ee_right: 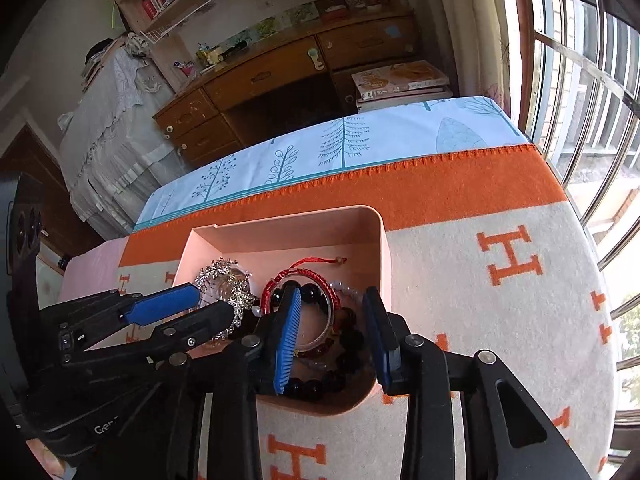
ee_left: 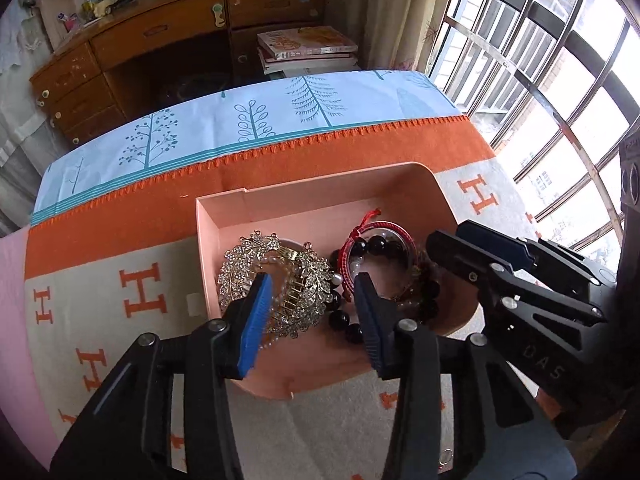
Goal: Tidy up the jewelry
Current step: 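Carry the comb and red bracelet into the pink tray and open both grippers, then withdraw both open grippers from the tray toward the small earrings on the blanket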
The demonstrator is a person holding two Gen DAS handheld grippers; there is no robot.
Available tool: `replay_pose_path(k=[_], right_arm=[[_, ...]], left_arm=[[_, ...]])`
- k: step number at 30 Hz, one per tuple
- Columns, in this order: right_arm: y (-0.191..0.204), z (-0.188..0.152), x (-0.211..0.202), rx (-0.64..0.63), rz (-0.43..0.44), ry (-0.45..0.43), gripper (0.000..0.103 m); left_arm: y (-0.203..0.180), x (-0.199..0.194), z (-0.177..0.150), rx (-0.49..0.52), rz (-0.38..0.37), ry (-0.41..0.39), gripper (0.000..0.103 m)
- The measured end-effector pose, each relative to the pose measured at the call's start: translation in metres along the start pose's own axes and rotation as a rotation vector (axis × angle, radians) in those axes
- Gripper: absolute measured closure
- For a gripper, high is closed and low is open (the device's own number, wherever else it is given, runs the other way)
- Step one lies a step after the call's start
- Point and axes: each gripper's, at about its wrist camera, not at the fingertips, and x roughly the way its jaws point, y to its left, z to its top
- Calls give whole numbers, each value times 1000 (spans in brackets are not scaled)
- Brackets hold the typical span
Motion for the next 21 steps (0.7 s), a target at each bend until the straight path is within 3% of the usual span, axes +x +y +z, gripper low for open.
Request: replay_pose_path(k=[11,21], right_arm=[[3,-36,-77,-18,-7,-59,70],[38,-80,-153,-111,8,-119,70]], left_arm=[[5,-85,-37,-4,-20,-87,61],[14,-172,-89,-16,6,-168,61]])
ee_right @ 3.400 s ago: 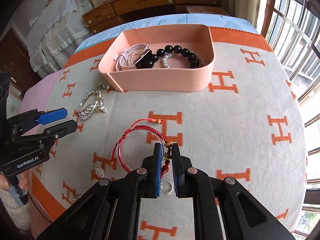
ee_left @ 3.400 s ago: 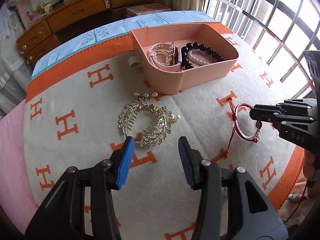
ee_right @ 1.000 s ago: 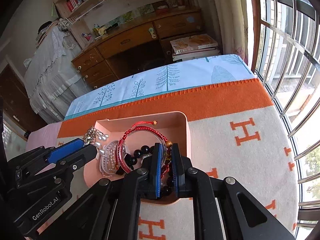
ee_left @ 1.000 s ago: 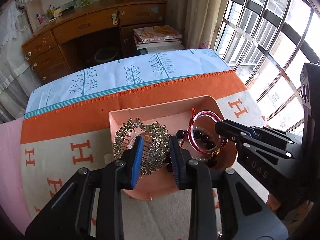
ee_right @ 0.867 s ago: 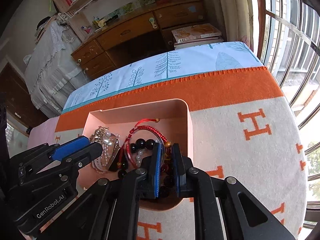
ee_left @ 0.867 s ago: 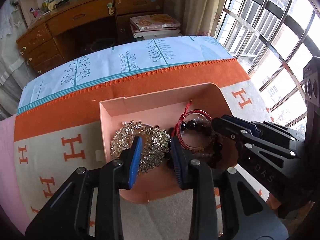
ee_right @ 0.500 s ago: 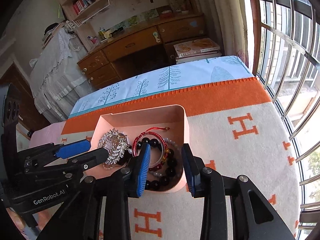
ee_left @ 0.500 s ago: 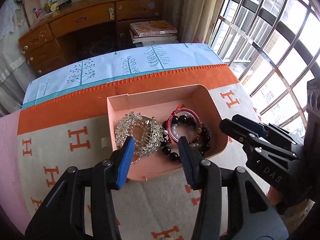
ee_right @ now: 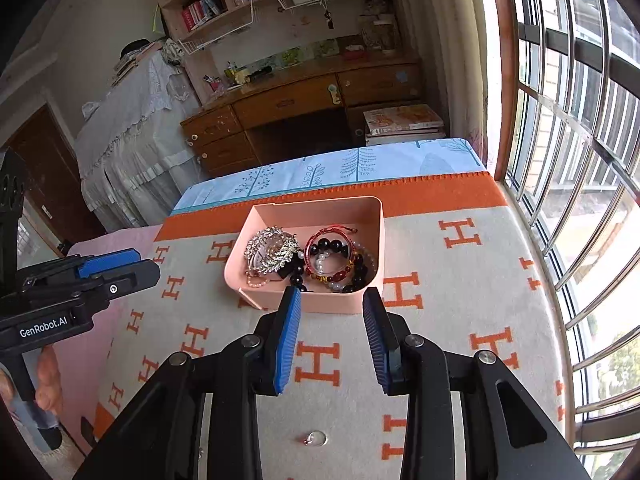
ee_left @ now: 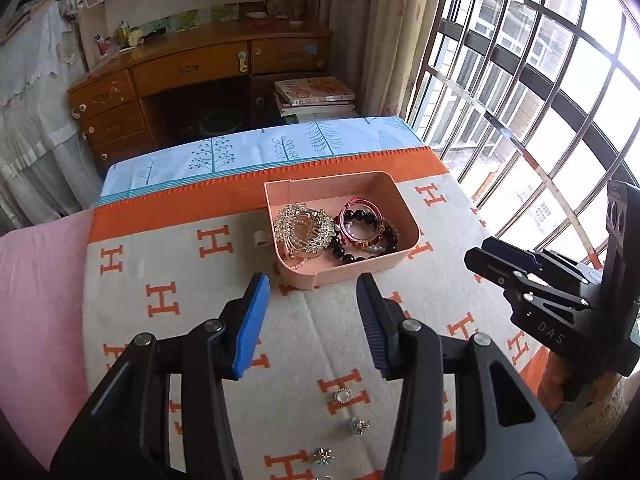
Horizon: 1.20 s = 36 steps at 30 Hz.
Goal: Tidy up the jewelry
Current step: 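Withdraw both open grippers from the tray toward the small earrings on the blanket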
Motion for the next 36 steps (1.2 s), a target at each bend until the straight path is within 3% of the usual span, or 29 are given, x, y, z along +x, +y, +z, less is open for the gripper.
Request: replay_pose_path(k=[10,17,23,30,36], right_arm=[[47,-57,-55,-83,79,-23,70],[72,-117,-61,-189,134,-33,69],[81,-167,-39,-317,92,-20,69],[73,-190,-1,-321,98,68,69],[69,-195,18,-314,100,97,69]], left_arm=[[2,-60,-83,-26,13,-37,60],[-9,-52,-152,-35,19,-27,59],[-19,-24,-203,-32,12,-31,59],[-30,15,-228,-1,49,37,59],[-20,24,-227,-49,57,32,59]])
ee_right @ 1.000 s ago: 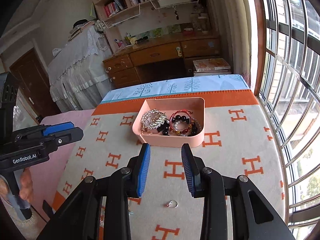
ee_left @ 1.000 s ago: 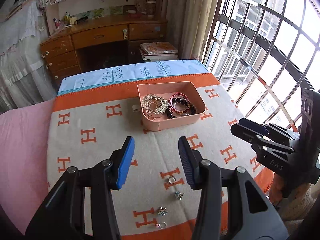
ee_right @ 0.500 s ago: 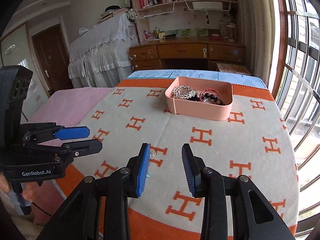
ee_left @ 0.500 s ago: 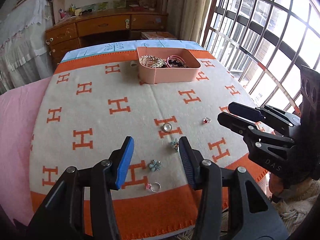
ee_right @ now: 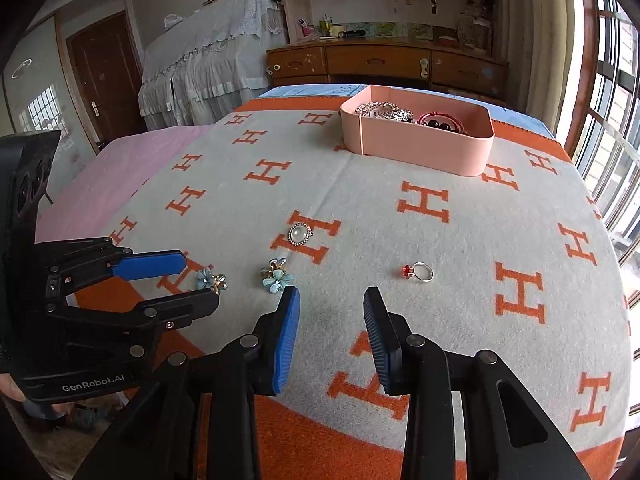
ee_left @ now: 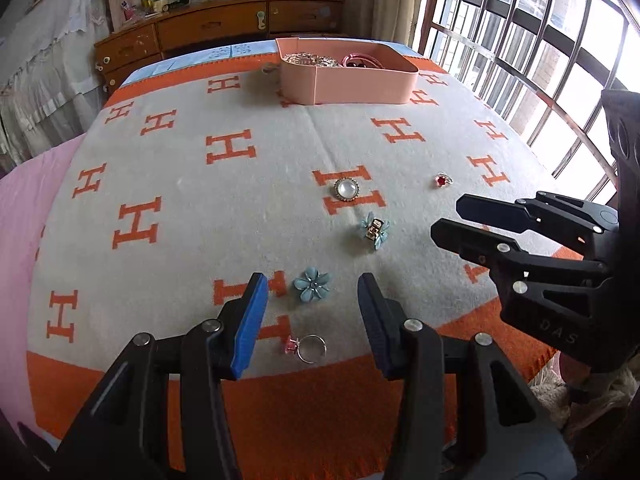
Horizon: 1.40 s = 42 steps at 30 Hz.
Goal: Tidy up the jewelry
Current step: 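Withdraw both open grippers from the tray toward the small earrings on the blanket, then grasp a blue flower earring with the left gripper while the right grasps another flower earring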
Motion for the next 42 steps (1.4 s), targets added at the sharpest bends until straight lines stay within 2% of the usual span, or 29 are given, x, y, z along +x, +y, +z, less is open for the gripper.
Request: replay_pose_path(k=[5,7,9,14,29,38,40,42], right_arm=[[4,-1,9,-22,-2,19,69],[5,-1,11,-29,-5,19,69],[6,0,14,-33,-5,24,69],[10,2,20,-46,6,34,69],[27,16,41,-92,58,63,69],[37,21,50,-121,30,45,69],[39,20,51,-136,16,42,72],[41,20,51,-142,9,39,81]], left_arm=[[6,10,-1,-34,-27,26,61],[6,11,-1,-33,-28,27,66],[7,12,-1,-36,-29,25,77],[12,14,1,-59,-35,16,86],[24,14,0,-79,-57,-1,86],[25,13,-2,-80,-63,-5,86],[25,13,-2,-80,-62,-5,86],[25,13,-2,-78,-62,-4,86]])
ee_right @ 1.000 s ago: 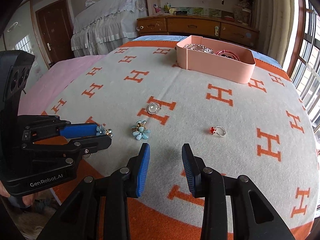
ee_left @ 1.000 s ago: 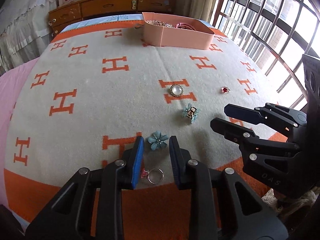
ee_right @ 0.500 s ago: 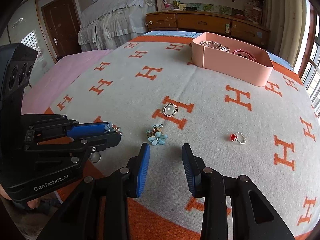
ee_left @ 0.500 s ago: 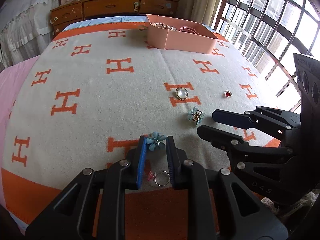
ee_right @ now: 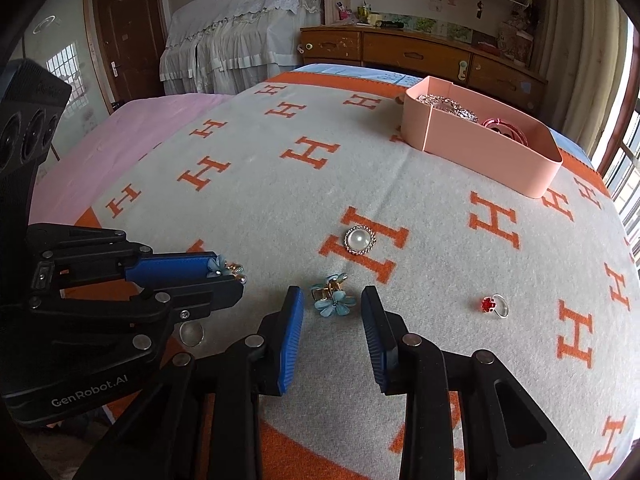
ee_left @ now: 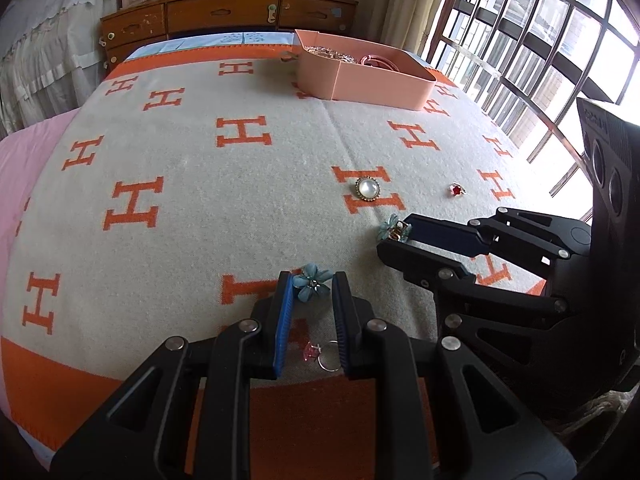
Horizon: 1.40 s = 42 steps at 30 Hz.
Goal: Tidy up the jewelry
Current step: 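Grasp a blue flower earring with the left gripper while the right grasps another flower earring, then carry both flower earrings into the pink tray and open both grippers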
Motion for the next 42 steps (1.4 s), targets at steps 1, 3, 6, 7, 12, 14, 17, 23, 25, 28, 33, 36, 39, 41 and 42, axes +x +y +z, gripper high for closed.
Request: replay_pose_path(k=[1,3,6,7,12,14,17,23,25,28,33,36,39,41,42], right_arm=[[-1,0,-1,4,4,0,82],[-4,-1,-2,18,12,-2,82],[-10,-3,-5,48,27,-5,82],[-12,-5,-7,59,30,-7,82],[-23,-3,-22,92,28,-33,82],[-29,0,-31,107,31,-50,82],[-40,10,-47,132,42,-76,82],[-75,55,-86,137,-23,-151,82],[-90,77,-102,143,-66,-188,82],[-116,112,-129,164,-103,-246,82],[-156,168,-154,179,-154,-306,82],[-182,197,-150,200,-170,-307,82],[-206,214,-125,225,-180,-274,82],[-223,218,-99,248,-175,-226,82],[-231,217,-83,260,-170,-196,82]], left_arm=[[0,0,0,1,0,1,86],[-1,0,1,4,1,3,86],[-2,-1,3,9,6,-1,86],[-3,-2,3,12,9,-3,86],[-11,-11,13,37,12,-20,86],[-14,-14,23,34,-17,-16,86],[-26,-24,46,66,-39,-34,86],[-53,-52,117,150,-61,-104,86],[-60,-61,146,173,-47,-137,86],[-70,-73,186,201,-19,-188,86],[-83,-70,248,216,-16,-208,86],[-84,-45,283,200,-19,-189,86],[-77,-3,310,170,-18,-160,86],[-72,30,320,152,-15,-128,86],[-71,50,322,144,-15,-105,86]])
